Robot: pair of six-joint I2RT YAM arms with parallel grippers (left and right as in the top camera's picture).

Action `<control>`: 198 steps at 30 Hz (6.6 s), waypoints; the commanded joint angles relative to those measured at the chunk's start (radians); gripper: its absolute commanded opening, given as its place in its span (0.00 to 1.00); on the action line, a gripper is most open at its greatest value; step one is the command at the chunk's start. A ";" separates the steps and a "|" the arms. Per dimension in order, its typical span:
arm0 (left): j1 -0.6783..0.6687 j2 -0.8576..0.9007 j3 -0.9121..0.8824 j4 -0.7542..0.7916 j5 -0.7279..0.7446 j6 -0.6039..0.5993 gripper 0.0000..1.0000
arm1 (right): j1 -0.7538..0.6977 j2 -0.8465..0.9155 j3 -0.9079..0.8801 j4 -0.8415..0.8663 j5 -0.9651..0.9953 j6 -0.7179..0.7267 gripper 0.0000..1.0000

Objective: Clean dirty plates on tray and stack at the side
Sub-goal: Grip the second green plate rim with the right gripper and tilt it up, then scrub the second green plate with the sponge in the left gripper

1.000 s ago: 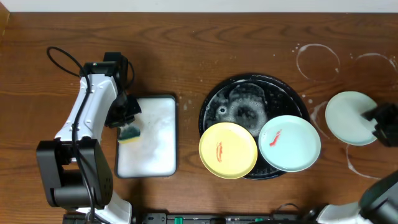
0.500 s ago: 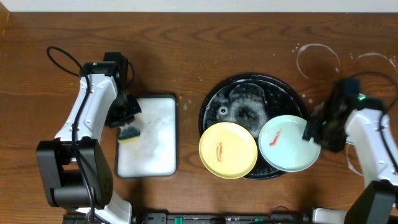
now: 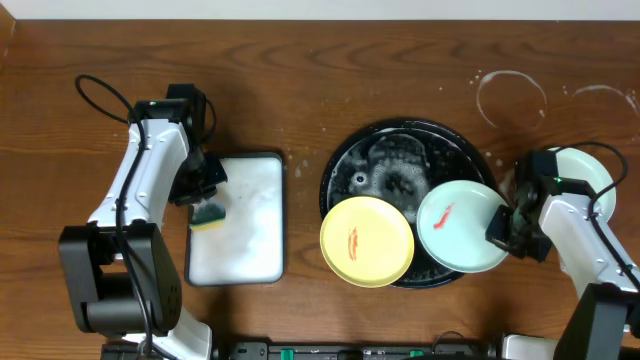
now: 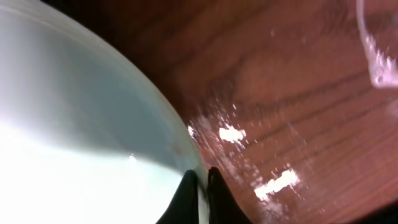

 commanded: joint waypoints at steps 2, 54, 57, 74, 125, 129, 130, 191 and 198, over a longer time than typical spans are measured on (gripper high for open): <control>0.003 -0.002 0.001 -0.005 -0.002 0.017 0.08 | -0.002 0.002 0.036 0.051 -0.044 -0.109 0.01; 0.002 -0.002 0.001 0.009 0.048 0.071 0.08 | 0.110 0.377 0.201 0.379 -0.296 -0.301 0.01; -0.001 -0.002 -0.001 0.012 0.114 0.101 0.08 | 0.110 0.370 0.201 0.379 -0.296 -0.300 0.01; -0.033 -0.002 -0.333 0.500 0.168 0.119 0.08 | 0.110 0.368 0.201 0.378 -0.297 -0.290 0.01; -0.529 -0.005 -0.025 0.784 0.461 -0.192 0.07 | 0.110 0.368 0.201 0.394 -0.316 -0.290 0.01; -0.604 0.073 -0.013 0.906 0.458 -0.293 0.07 | 0.111 0.368 0.201 0.394 -0.316 -0.290 0.01; -0.619 0.103 0.005 0.911 0.464 -0.308 0.07 | 0.111 0.368 0.201 0.394 -0.317 -0.290 0.01; -0.724 0.539 0.630 0.241 -0.421 0.065 0.08 | 0.112 0.368 0.201 0.337 -0.360 -0.282 0.01; -0.697 0.456 0.630 0.165 -0.183 0.064 0.08 | 0.112 0.368 0.201 0.338 -0.361 -0.282 0.01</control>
